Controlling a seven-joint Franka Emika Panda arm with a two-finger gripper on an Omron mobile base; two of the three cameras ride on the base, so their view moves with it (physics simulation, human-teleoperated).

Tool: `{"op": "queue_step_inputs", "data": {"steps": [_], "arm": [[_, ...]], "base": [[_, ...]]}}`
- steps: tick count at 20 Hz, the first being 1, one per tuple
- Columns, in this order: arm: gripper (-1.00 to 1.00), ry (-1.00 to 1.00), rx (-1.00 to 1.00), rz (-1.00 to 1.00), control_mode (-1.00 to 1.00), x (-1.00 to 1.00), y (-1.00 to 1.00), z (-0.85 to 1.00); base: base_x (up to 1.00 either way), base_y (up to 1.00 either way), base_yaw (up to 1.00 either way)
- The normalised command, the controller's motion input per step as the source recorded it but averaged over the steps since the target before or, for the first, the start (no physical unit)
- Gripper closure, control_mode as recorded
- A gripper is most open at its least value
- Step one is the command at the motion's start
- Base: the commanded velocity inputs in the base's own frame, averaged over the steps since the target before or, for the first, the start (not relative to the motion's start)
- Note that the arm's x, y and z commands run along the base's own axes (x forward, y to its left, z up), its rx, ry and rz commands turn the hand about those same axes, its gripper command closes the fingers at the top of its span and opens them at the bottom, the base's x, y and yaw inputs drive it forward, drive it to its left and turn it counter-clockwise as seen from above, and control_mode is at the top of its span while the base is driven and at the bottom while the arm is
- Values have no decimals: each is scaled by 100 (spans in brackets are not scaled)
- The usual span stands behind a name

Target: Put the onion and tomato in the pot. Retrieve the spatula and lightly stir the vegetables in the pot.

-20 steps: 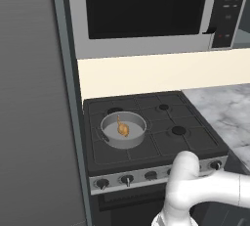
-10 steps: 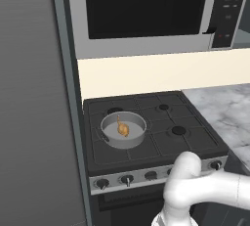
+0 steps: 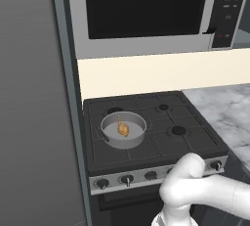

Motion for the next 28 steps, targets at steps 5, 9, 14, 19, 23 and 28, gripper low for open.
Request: {"op": "queue_step_inputs", "data": {"steps": [5, 9, 14, 19, 23, 28], "arm": [[100, -7, -13, 0, -100, 23, 92, 24], [100, 0, -14, 0, -100, 25, 97, 6], [100, 0, -17, 0, -100, 47, 98, 29], [100, 0, -13, 6, -100, 50, 83, 43], [100, 0, -6, 31, -100, 66, 75, 17], [100, 0, -5, 46, -100, 55, 60, 23]], "base": [[0, 0, 0], [0, 0, 0], [0, 0, 0], [0, 0, 0], [0, 0, 0], [0, 0, 0]]}}
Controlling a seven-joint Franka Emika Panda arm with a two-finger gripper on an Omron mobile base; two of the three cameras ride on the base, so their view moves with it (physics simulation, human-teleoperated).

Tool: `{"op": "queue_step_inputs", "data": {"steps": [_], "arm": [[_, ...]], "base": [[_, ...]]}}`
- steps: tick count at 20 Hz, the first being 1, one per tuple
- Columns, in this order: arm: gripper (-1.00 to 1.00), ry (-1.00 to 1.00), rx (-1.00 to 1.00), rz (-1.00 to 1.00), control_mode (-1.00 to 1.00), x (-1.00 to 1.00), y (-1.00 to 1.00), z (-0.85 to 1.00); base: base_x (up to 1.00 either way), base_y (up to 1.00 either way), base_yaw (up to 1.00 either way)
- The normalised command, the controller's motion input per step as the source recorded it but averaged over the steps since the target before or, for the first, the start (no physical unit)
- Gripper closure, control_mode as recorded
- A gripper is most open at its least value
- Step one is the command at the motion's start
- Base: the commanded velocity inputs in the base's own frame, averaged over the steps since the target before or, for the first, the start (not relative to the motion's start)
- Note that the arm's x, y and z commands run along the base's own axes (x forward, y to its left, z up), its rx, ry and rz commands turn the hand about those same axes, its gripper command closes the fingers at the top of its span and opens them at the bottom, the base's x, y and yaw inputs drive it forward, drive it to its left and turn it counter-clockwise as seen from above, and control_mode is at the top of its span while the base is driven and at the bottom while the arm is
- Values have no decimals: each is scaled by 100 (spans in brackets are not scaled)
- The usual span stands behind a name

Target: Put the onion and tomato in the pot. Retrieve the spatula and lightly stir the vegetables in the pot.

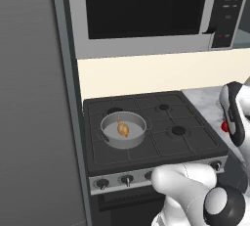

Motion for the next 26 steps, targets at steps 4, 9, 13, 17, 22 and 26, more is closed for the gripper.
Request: {"op": "queue_step_inputs", "data": {"steps": [4, 9, 13, 17, 22, 26], "arm": [[100, -1, -5, 43, -100, 24, 60, 29], [100, -6, -4, 23, -100, 0, 59, 10], [100, -15, -2, 19, -100, 0, 87, 0], [100, -14, -7, 26, -100, 9, 100, 7], [100, -5, -8, 34, -100, 10, 89, 11], [100, 0, -8, 46, -100, 27, 67, 31]], "base": [[0, 0, 0], [0, 0, 0], [0, 0, 0], [0, 0, 0], [0, 0, 0], [0, 0, 0]]}}
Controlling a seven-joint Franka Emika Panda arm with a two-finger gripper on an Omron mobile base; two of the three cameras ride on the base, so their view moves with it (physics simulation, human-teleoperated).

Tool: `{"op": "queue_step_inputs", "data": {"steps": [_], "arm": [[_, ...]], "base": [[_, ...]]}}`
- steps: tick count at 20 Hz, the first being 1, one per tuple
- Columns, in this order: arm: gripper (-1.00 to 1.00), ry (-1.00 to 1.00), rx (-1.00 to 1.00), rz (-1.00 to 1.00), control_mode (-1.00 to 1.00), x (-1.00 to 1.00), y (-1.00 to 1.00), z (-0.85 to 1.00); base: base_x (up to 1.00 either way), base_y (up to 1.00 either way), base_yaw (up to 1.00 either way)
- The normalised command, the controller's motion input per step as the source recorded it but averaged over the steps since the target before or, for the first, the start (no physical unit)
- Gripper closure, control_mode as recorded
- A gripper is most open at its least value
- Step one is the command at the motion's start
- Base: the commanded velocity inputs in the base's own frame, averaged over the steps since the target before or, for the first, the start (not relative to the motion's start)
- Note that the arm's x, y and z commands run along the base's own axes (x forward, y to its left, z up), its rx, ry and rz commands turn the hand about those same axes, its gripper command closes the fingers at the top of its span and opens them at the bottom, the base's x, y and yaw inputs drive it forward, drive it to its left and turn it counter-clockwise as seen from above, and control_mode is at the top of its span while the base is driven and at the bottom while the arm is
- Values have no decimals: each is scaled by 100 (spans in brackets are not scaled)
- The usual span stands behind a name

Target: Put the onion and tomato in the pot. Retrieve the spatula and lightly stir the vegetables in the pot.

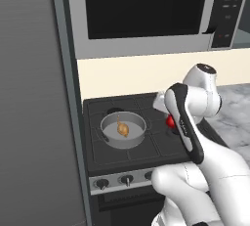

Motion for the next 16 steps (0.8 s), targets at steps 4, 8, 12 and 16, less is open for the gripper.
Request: {"op": "queue_step_inputs", "data": {"steps": [4, 8, 12, 16], "arm": [[100, 0, -8, 37, -100, 47, 58, 2], [100, 1, -10, 31, -100, 37, 63, -15], [100, 7, -13, 13, -100, 51, 52, -32], [100, 9, -11, 6, -100, 46, 42, -40]], "base": [[0, 0, 0], [0, 0, 0], [0, 0, 0], [0, 0, 0]]}}
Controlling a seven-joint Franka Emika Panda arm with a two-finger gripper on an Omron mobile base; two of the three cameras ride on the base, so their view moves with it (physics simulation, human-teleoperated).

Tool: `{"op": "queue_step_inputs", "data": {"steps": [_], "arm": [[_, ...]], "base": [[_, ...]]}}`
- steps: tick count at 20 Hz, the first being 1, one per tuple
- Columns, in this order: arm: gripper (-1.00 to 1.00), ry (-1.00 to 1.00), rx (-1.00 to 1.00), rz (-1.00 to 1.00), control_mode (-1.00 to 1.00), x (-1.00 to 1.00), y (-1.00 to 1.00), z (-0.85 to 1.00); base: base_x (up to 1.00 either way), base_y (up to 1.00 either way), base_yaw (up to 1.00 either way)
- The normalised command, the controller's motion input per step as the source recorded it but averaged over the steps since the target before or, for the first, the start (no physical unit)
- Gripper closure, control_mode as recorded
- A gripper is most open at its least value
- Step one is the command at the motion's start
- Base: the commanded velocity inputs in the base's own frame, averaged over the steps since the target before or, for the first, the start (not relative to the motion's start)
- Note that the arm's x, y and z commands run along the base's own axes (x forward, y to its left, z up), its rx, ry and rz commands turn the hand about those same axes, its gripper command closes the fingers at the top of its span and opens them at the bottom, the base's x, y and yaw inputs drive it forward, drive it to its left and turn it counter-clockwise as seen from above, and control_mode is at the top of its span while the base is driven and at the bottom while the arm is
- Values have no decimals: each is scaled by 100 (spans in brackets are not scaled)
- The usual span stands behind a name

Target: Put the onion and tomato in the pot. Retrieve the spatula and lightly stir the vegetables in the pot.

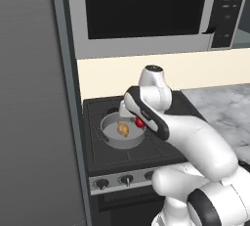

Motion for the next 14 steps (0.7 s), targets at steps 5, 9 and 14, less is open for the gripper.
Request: {"op": "queue_step_inputs", "data": {"steps": [5, 9, 14], "arm": [[100, 1, -6, 6, -100, 51, 18, -16], [100, 0, -1, 2, -100, 58, 1, -19], [100, 2, 0, 0, -100, 12, 1, -30]], "base": [[0, 0, 0], [0, 0, 0], [0, 0, 0]]}}
